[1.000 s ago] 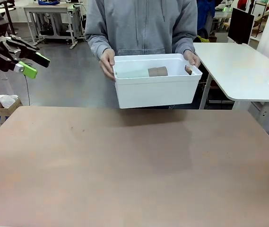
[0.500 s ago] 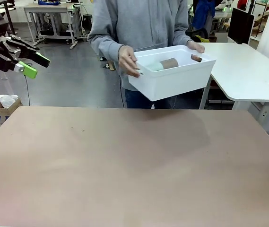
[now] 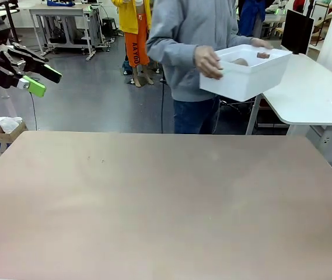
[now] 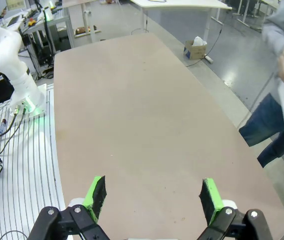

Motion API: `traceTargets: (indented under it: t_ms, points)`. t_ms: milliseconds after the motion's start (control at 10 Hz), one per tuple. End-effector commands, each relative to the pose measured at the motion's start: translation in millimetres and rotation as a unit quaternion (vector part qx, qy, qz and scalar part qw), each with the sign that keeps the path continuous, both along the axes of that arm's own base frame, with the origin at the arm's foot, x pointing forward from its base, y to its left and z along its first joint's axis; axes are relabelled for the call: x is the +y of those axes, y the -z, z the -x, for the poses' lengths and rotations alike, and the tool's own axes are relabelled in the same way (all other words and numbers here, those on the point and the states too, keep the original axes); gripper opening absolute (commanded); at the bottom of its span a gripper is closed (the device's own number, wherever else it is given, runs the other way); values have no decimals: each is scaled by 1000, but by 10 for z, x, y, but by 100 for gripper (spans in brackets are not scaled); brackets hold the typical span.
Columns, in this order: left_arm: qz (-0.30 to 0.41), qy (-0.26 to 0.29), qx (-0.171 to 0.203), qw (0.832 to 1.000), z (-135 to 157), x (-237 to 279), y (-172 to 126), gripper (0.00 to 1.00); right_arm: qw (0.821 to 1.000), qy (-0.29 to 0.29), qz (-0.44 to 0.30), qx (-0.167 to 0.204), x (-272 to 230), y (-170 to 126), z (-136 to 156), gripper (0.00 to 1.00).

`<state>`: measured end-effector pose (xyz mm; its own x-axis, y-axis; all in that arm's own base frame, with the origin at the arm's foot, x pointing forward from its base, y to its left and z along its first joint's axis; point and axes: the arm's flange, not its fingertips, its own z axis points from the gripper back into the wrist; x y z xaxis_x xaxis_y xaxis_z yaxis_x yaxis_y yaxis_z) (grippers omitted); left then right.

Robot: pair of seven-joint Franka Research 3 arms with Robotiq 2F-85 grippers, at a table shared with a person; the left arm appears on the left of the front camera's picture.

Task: Stack the cups and store them in the basket.
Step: Place the stack of Reusable plastic cups into the Pantry Basket.

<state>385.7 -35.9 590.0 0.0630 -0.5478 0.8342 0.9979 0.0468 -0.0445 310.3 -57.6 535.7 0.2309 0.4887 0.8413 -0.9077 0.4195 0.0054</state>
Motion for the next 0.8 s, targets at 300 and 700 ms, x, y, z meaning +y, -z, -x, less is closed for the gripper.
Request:
traceTargets:
  t_ms: [300, 700]
  points:
    - [-2, 1, 5, 1000, 6, 1, -35, 100, 1000, -4, -6, -8, -4, -10, -13, 100]
    - [-2, 1, 5, 1000, 6, 1, -35, 100, 1000, -4, -6, -8, -4, -10, -13, 100]
